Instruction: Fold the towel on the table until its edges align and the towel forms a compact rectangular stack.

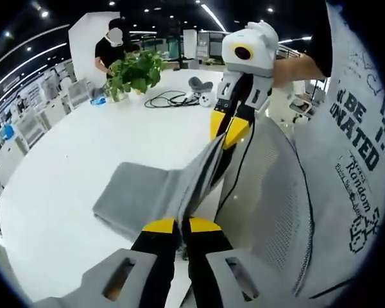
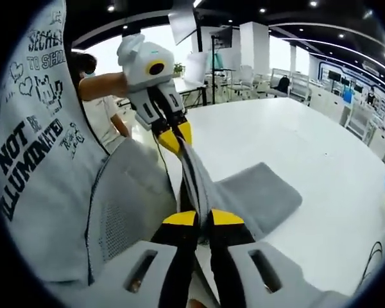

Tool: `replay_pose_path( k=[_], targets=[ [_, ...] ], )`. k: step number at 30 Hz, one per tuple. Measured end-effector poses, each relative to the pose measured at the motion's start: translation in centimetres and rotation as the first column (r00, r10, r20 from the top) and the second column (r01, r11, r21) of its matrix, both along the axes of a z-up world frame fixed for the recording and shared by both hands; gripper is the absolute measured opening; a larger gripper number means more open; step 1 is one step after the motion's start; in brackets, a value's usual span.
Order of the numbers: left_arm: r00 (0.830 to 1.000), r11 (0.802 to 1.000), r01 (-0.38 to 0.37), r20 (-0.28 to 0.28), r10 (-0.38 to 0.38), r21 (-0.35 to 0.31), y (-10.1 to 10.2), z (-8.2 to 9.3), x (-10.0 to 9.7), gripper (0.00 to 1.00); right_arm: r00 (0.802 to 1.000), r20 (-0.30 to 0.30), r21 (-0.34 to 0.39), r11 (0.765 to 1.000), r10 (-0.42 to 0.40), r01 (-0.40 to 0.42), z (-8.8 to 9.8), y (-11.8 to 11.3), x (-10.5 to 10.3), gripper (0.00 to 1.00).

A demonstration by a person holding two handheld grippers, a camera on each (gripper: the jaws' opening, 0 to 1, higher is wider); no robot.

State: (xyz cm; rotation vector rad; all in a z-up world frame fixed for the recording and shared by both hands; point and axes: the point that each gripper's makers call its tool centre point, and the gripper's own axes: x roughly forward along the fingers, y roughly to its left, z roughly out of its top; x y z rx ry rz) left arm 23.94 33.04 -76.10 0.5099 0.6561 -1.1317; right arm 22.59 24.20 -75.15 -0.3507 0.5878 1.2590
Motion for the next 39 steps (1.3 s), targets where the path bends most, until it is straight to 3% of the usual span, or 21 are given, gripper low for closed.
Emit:
replay_pose_path(
  k=[6, 12, 27, 29, 39],
  targets=[
    [1.0, 1.0, 0.023, 0.0, -0.023, -0.003, 0.0, 0.5, 1.3, 0.05, 0.995, -0.073, 0.044, 0.996, -0.075, 0.078, 0.5, -0.2, 2.0, 0.05],
    [0.999, 0.999, 0.011, -0.04, -0.012, -0.048, 0.1, 0.8, 3.2, 0.05, 0.984, -0.142, 0.091, 0.989, -0.106, 0.12, 1.4, -0.2, 4.4, 0.05],
    [0.995, 0.997, 0.012, -0.097, -0.019, -0.071, 0.2, -0.2, 7.1, 0.05, 0.982, -0.153, 0.095, 0.987, -0.114, 0.129, 0.9, 0.0, 8.5, 0.05],
    [0.994, 0.997, 0.006, -0.107, -0.014, -0.075, 0.2, -0.4, 7.7, 0.05, 0.987, -0.129, 0.058, 0.993, -0.094, 0.102, 0.4, 0.0, 8.9, 0.05],
    [0.993, 0.998, 0.017, -0.117, -0.023, -0.054, 0.2, -2.1, 10.2, 0.05, 0.963, -0.235, 0.122, 0.979, -0.13, 0.162, -0.1, 0.0, 11.5, 0.03]
  ],
)
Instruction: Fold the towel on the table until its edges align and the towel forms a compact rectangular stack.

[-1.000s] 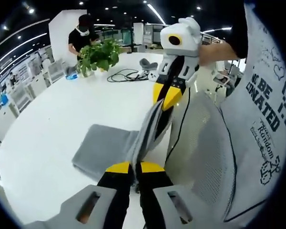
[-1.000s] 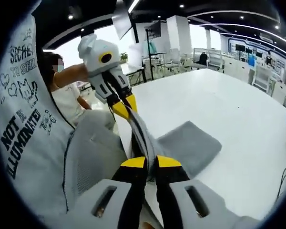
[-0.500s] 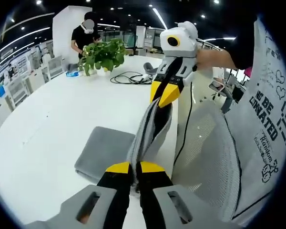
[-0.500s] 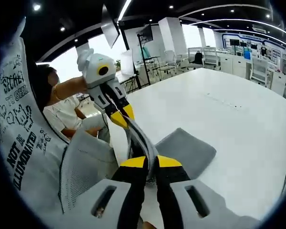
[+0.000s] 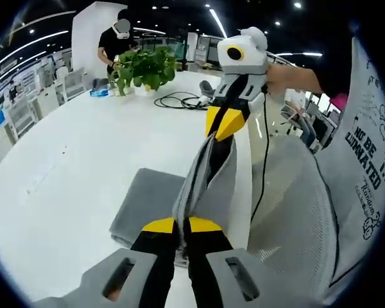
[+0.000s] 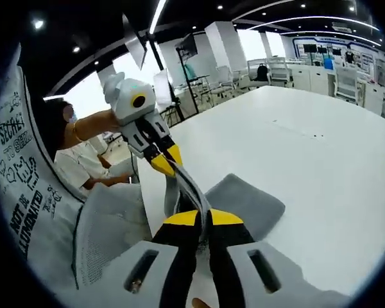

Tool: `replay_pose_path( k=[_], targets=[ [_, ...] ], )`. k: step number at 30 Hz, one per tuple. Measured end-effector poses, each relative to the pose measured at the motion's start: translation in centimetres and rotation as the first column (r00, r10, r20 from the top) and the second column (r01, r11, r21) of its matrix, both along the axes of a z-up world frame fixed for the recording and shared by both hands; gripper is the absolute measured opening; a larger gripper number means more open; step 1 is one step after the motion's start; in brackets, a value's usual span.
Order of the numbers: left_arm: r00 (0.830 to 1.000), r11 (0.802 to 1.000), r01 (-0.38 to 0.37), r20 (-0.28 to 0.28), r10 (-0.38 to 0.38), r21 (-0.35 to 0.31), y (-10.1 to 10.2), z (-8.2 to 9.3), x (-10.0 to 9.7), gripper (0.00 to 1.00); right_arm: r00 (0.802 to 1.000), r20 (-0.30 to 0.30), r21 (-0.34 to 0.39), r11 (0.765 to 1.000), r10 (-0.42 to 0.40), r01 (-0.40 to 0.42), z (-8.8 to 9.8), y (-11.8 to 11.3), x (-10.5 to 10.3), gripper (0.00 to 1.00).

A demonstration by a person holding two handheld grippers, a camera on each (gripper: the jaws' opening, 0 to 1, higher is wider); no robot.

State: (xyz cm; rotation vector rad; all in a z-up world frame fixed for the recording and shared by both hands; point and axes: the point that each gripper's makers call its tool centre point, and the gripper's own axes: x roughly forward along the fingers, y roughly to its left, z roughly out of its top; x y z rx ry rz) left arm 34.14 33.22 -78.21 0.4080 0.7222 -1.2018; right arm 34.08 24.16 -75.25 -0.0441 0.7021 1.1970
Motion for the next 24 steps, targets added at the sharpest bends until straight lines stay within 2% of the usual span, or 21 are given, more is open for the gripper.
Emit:
replay_pose_path(
  k=[4, 10, 16, 19, 22, 24],
  targets=[
    [1.0, 1.0, -0.005, -0.013, 0.005, -0.003, 0.2, -0.3, 0.4, 0.05, 0.999, -0.032, 0.049, 0.999, 0.015, -0.013, 0.3, 0.2, -0.1, 0.05],
    [0.999, 1.0, -0.024, -0.026, 0.024, -0.012, 0.2, -0.4, 0.7, 0.05, 0.998, -0.06, 0.065, 0.998, 0.025, -0.021, -0.1, 0.1, -0.6, 0.3],
    [0.999, 0.999, -0.034, -0.036, 0.034, -0.012, 0.3, -0.7, 1.0, 0.05, 0.993, -0.054, 0.085, 0.992, 0.102, -0.097, 0.1, 0.3, -2.2, 0.36],
    [0.998, 0.999, -0.036, -0.042, 0.035, -0.013, 0.2, -1.0, 1.2, 0.05, 0.989, -0.031, 0.053, 0.988, 0.144, -0.142, -0.5, 0.5, -2.8, 0.35],
    [0.998, 0.999, -0.041, -0.047, 0.04, -0.016, 0.2, -1.2, 1.3, 0.05, 0.988, 0.004, 0.015, 0.988, 0.154, -0.154, -1.2, 0.5, -2.7, 0.29],
    [0.998, 0.999, -0.042, -0.046, 0.041, -0.017, 0.1, -1.2, 1.3, 0.05, 0.989, 0.005, 0.02, 0.988, 0.151, -0.151, -1.3, 0.6, -2.6, 0.23]
  ],
)
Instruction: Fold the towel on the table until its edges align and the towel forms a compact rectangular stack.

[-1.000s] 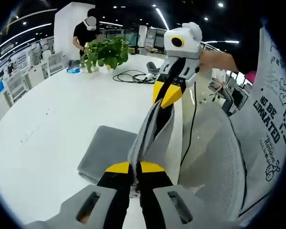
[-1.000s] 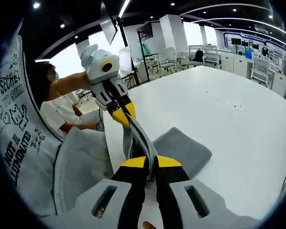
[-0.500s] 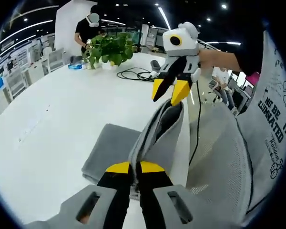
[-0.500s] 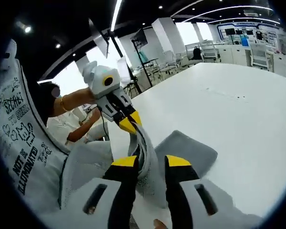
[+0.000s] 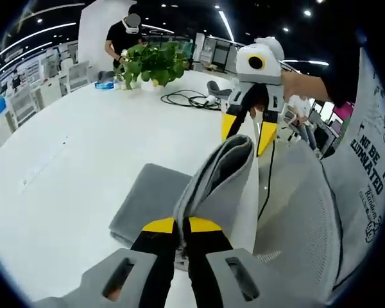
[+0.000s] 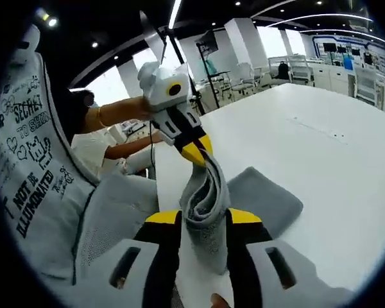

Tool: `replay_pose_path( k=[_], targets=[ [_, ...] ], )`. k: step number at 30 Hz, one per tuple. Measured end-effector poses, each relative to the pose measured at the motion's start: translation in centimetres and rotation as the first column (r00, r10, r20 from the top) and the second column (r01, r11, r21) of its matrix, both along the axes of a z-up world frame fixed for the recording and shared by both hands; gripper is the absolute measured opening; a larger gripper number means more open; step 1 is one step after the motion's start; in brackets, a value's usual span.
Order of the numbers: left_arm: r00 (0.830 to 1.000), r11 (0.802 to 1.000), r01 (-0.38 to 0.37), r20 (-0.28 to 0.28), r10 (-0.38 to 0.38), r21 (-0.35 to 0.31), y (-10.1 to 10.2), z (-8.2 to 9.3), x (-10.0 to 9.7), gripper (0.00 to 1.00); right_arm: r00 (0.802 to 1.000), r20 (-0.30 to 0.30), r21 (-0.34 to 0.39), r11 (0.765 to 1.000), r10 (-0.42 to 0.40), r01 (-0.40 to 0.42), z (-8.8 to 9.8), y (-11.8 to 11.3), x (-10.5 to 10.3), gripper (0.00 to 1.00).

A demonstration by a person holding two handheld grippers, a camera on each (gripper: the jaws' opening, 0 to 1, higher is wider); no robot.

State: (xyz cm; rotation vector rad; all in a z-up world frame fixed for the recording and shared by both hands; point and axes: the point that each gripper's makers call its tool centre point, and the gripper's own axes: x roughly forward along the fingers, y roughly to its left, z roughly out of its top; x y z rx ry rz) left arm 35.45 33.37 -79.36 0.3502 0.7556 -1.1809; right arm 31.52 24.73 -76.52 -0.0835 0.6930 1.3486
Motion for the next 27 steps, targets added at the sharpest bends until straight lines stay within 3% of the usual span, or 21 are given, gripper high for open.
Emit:
replay_pose_path(
  k=[5, 7, 9, 10, 16, 20, 24, 27],
  targets=[
    [1.0, 1.0, 0.0, 0.003, 0.0, 0.001, 0.2, -0.1, -0.2, 0.05, 1.0, 0.006, 0.012, 1.0, -0.018, 0.018, 0.0, -0.1, 0.5, 0.09],
    [1.0, 1.0, 0.003, 0.003, -0.003, -0.002, 0.2, -0.1, -0.2, 0.06, 0.999, -0.001, 0.017, 0.999, -0.033, 0.033, -0.1, -0.3, 0.8, 0.07],
    [1.0, 1.0, 0.01, 0.003, -0.01, -0.005, 0.2, -0.1, -0.3, 0.06, 0.998, -0.009, 0.018, 0.998, -0.057, 0.057, -0.2, -0.3, 1.0, 0.06],
    [1.0, 1.0, 0.019, 0.001, -0.019, -0.007, 0.2, -0.1, -0.5, 0.06, 0.994, -0.02, 0.008, 0.994, -0.112, 0.112, -0.4, -0.6, 1.5, 0.06],
    [0.999, 0.999, 0.037, 0.005, -0.037, -0.023, 0.1, -0.3, -0.9, 0.09, 0.992, -0.009, 0.01, 0.992, -0.123, 0.123, -0.5, -0.7, 1.8, 0.05],
    [0.998, 0.998, 0.055, -0.002, -0.055, -0.025, 0.3, -0.5, -1.3, 0.17, 0.993, 0.0, 0.005, 0.993, -0.117, 0.117, -0.4, -0.6, 1.8, 0.05],
    [0.997, 0.997, 0.073, 0.004, -0.073, -0.003, 0.7, -1.2, -1.8, 0.2, 0.993, 0.004, 0.007, 0.993, -0.114, 0.114, -0.3, -0.1, 1.7, 0.05],
    [0.999, 0.999, 0.031, 0.028, -0.033, 0.042, 1.5, -1.9, -1.2, 0.19, 0.993, 0.005, 0.011, 0.993, -0.114, 0.114, -0.2, 0.1, 1.8, 0.05]
  ],
)
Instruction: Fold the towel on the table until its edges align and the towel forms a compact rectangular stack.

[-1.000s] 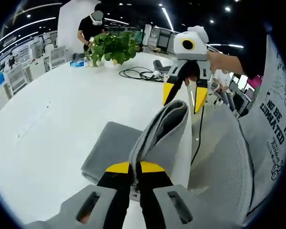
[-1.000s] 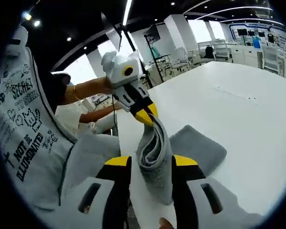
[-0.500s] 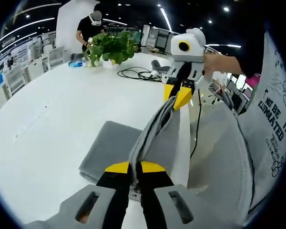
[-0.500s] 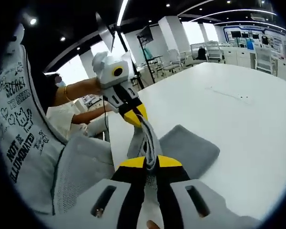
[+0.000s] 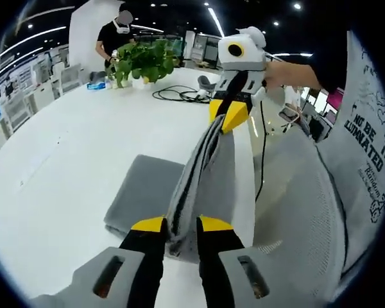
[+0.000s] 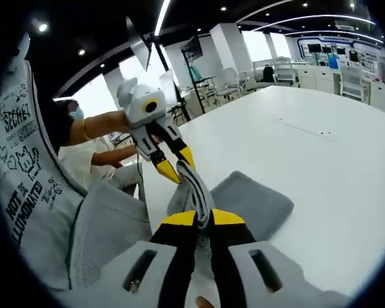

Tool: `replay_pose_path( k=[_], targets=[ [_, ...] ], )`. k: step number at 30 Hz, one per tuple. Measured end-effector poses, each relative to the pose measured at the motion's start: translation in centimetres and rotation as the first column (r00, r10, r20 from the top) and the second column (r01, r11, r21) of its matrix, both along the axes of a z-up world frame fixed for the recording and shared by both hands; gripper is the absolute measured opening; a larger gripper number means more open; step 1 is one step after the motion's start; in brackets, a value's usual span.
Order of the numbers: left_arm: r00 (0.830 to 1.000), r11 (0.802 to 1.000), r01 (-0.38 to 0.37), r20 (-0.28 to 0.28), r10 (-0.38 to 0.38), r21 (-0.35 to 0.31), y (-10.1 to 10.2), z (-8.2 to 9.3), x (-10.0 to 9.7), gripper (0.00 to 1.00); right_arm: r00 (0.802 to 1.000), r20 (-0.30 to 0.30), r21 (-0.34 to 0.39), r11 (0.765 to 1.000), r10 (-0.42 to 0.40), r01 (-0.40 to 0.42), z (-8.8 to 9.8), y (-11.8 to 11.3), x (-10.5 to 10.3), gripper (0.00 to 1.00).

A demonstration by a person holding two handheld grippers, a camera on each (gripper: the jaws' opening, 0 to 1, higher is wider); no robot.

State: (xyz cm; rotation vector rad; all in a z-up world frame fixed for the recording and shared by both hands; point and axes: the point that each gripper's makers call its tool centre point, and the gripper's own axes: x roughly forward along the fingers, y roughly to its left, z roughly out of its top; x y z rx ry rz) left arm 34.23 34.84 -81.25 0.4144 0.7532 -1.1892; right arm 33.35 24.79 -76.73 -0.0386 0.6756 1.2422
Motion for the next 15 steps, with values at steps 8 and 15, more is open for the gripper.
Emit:
replay_pose_path(
  k=[8, 15],
  targets=[
    [1.0, 1.0, -0.023, -0.012, 0.023, -0.017, 0.5, 1.1, -0.8, 0.07, 1.0, 0.001, 0.017, 1.0, 0.005, -0.005, 1.3, 0.1, -0.6, 0.05],
    [0.999, 0.999, -0.024, -0.028, 0.022, -0.048, 0.5, 2.9, -2.0, 0.07, 1.0, 0.001, 0.041, 0.999, 0.011, -0.011, 2.5, 0.1, -1.0, 0.04]
  ],
)
